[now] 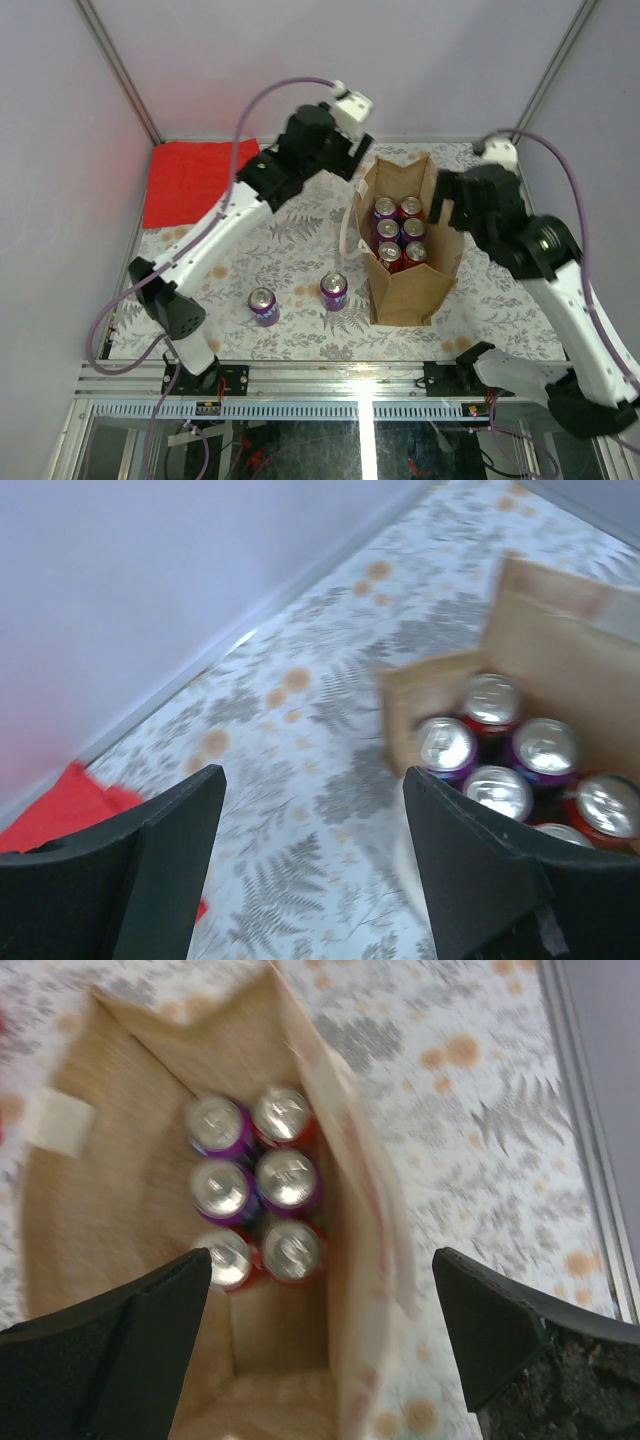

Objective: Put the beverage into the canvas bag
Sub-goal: Pick up the drink from the center of the board.

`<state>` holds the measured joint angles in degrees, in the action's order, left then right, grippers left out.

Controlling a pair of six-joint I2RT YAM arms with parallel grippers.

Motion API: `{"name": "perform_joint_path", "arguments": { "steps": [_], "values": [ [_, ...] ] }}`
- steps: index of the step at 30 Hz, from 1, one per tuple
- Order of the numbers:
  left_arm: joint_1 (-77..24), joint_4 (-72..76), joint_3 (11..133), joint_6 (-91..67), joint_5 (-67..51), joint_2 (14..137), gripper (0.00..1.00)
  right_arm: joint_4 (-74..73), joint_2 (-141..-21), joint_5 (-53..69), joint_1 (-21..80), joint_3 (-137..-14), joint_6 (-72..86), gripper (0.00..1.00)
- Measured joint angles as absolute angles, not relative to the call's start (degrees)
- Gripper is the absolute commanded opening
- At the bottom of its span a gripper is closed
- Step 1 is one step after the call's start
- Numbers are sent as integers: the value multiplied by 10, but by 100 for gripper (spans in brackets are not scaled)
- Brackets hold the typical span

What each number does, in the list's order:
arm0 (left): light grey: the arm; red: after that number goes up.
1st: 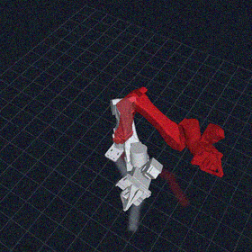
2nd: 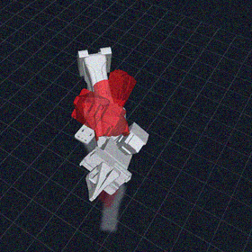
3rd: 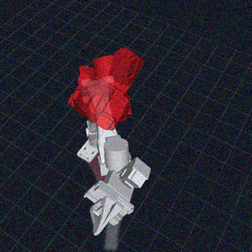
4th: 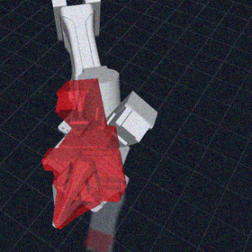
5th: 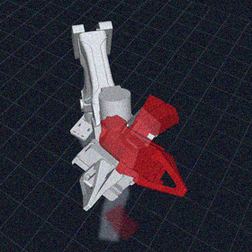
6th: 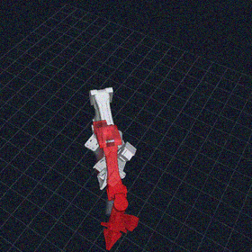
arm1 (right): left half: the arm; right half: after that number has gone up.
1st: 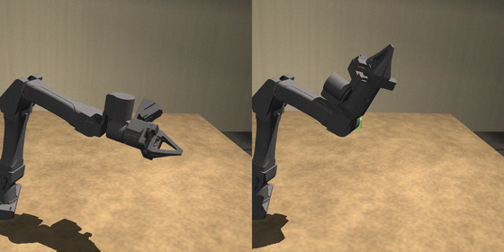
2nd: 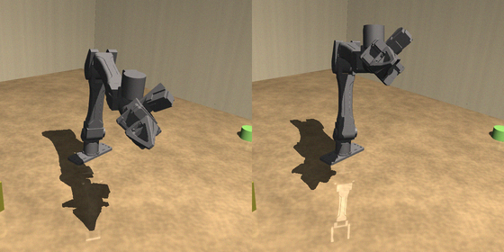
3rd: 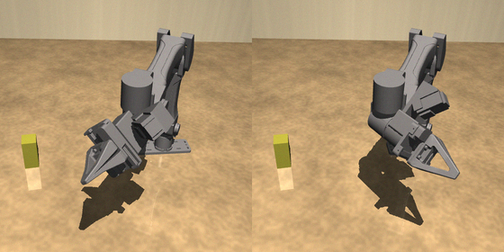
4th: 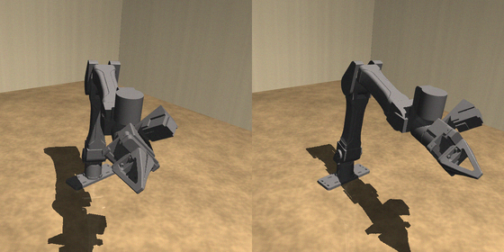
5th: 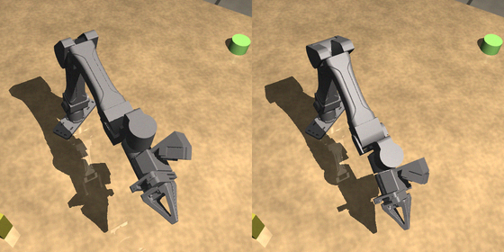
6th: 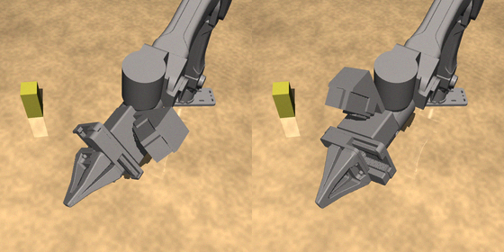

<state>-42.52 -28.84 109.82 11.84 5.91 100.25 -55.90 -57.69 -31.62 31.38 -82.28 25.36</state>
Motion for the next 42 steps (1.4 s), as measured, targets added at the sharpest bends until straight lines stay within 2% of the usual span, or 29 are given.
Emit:
{"name": "perform_joint_path", "arguments": {
  "steps": [4,10,16,19,25,42],
  "values": [
    [-334,-284,1052,84,53,940,71,-514,-720,-255,314,-954,201,99],
    [-227,-295,936,36,28,838,71,-531,-909,-158,318,-1175,125,80],
    [-110,-311,839,-17,-18,780,70,-611,-1058,-111,382,-1401,72,79],
    [-58,-317,804,-39,-27,770,70,-638,-1081,-92,440,-1402,55,80],
    [-49,-322,752,-59,-52,750,70,-687,-1108,-48,527,-1331,45,83],
    [-30,-326,726,-91,-81,747,70,-711,-1175,-13,560,-1188,50,86]
  ]
}}
